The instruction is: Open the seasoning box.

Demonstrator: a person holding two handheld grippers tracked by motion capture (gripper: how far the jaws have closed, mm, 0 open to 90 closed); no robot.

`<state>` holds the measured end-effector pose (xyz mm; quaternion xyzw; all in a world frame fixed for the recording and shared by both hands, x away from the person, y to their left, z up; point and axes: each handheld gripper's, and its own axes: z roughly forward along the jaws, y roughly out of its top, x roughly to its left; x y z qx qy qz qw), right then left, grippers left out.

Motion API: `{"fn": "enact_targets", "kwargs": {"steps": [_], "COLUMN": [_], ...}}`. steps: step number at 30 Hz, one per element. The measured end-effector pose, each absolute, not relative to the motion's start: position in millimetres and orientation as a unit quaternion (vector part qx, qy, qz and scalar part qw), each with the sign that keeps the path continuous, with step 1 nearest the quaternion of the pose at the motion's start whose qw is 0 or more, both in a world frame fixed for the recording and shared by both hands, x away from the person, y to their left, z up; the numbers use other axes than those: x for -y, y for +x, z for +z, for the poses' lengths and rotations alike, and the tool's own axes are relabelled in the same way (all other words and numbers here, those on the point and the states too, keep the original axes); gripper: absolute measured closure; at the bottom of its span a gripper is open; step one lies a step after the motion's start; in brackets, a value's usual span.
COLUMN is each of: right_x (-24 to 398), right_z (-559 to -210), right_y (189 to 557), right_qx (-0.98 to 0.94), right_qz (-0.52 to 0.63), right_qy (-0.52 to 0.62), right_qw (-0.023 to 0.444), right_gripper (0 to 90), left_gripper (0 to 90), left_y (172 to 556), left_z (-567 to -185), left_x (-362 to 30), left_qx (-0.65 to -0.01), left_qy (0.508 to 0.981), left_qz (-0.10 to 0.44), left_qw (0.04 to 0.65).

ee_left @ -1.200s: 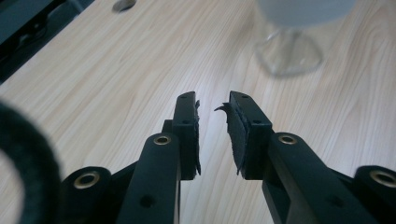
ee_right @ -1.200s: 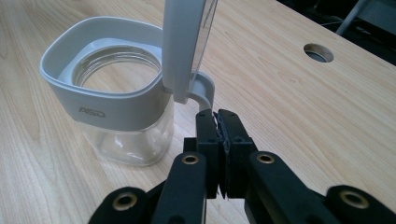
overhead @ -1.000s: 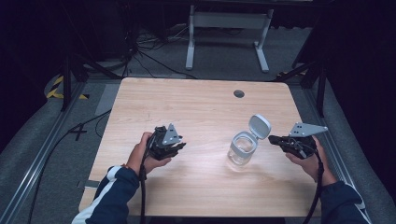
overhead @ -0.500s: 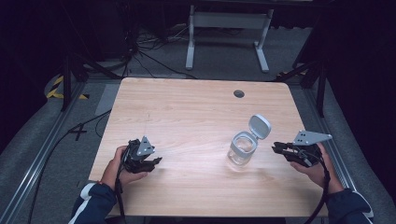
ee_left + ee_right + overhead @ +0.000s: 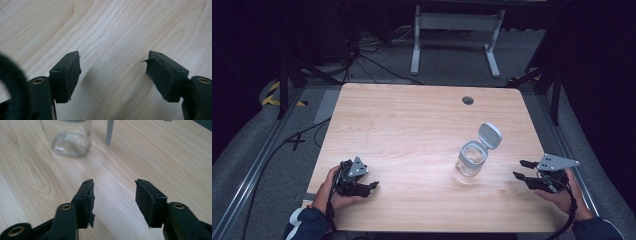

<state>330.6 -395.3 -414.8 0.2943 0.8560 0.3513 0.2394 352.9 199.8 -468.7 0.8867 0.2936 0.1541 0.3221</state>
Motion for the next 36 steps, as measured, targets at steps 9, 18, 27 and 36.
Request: {"fn": "enact_targets", "kwargs": {"steps": [9, 18, 27, 36], "right_x": [427, 444, 444, 445], "right_z": [-445, -465, -466, -466], "right_y": [314, 303, 302, 303], "right_qx": [-0.831, -0.818, -0.817, -0.821], "right_qz": [0.358, 0.362, 0.364, 0.365], "right_qy": [0.361, 0.4, 0.401, 0.395], "right_qw": [0.224, 0.198, 0.195, 0.193], "right_gripper": [39.3, 31.9, 29.2, 28.1], "left_gripper": [22.3, 17.9, 14.6, 14.2], "left_y": [351, 350, 350, 349], "left_z": [-479, -481, -481, -481], "left_x": [-213, -215, -214, -213], "left_qx": [-0.313, -0.334, -0.342, -0.348], "left_qy": [0.867, 0.857, 0.856, 0.854], "left_qz": [0.132, 0.134, 0.141, 0.14], "left_qw": [0.363, 0.368, 0.36, 0.362]}}
